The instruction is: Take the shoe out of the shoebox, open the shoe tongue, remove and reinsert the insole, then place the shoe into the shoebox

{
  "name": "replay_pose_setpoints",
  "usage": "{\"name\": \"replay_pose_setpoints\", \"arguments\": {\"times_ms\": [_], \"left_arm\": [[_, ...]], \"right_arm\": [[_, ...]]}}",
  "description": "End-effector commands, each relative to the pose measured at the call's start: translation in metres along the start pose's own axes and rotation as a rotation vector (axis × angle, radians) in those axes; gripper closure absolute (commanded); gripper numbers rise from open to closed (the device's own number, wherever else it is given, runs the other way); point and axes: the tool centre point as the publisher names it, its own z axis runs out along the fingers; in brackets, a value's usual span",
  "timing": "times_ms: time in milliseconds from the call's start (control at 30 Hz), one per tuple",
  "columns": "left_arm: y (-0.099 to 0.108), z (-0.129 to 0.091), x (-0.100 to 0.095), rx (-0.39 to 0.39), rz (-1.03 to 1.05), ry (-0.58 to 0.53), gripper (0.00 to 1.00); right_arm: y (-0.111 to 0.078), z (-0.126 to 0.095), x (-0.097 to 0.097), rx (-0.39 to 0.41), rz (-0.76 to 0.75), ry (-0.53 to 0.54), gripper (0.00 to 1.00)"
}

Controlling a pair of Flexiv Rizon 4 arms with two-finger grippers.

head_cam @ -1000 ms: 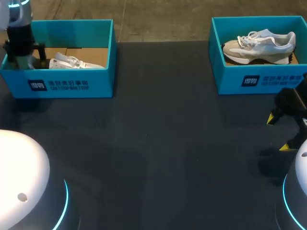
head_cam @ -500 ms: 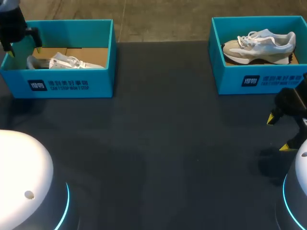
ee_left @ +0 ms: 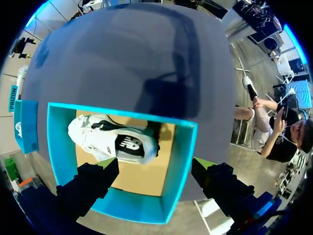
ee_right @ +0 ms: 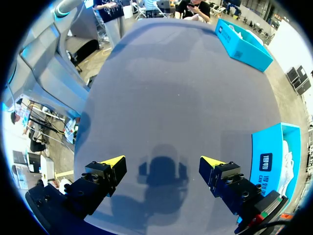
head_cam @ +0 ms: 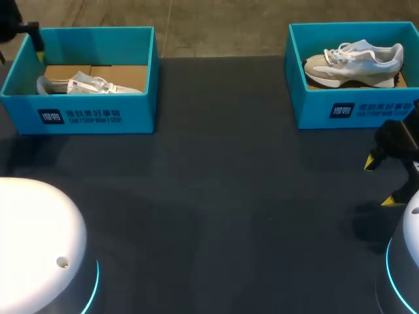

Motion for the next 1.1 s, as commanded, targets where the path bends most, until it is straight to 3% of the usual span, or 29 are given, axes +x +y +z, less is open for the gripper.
{"name": "replay_pose_setpoints", "arguments": {"times_ms": [33,267,633,833,867,1000,1100], "left_arm": [[-0.015,-0.013,0.003,-0.014,-0.002,0.004,0.00],[-0.026,-0.022,0.006,0.000,0.005,0.026,0.00],[-0.026,-0.022,0.006,0.000,0.005,0.026,0.00],[-0.026,-0.022,0.006,0.000,0.005,0.026,0.00],[-0.026,-0.022,0.006,0.000,0.005,0.026,0.00],[-0.026,-0.022,0.006,0.000,0.005,0.026,0.00],[-0.026,-0.022,0.006,0.000,0.005,0.026,0.00]], "right_arm": [[0.000,0.000,0.001,0.002,0.000,-0.002,0.00],[0.000,0.000,0.001,0.002,0.000,-0.002,0.00],[0.000,0.000,0.001,0.002,0.000,-0.002,0.00],[0.006,-0.015,-0.024,0.058,0.175,0.003,0.00],[0.006,-0.018,-0.029,0.049,0.213,0.017,0.00],[0.002,-0.022,-0.050,0.137,0.351,0.037,0.00],[-0.002,-0.025,-0.063,0.144,0.412,0.051,0.00]]}}
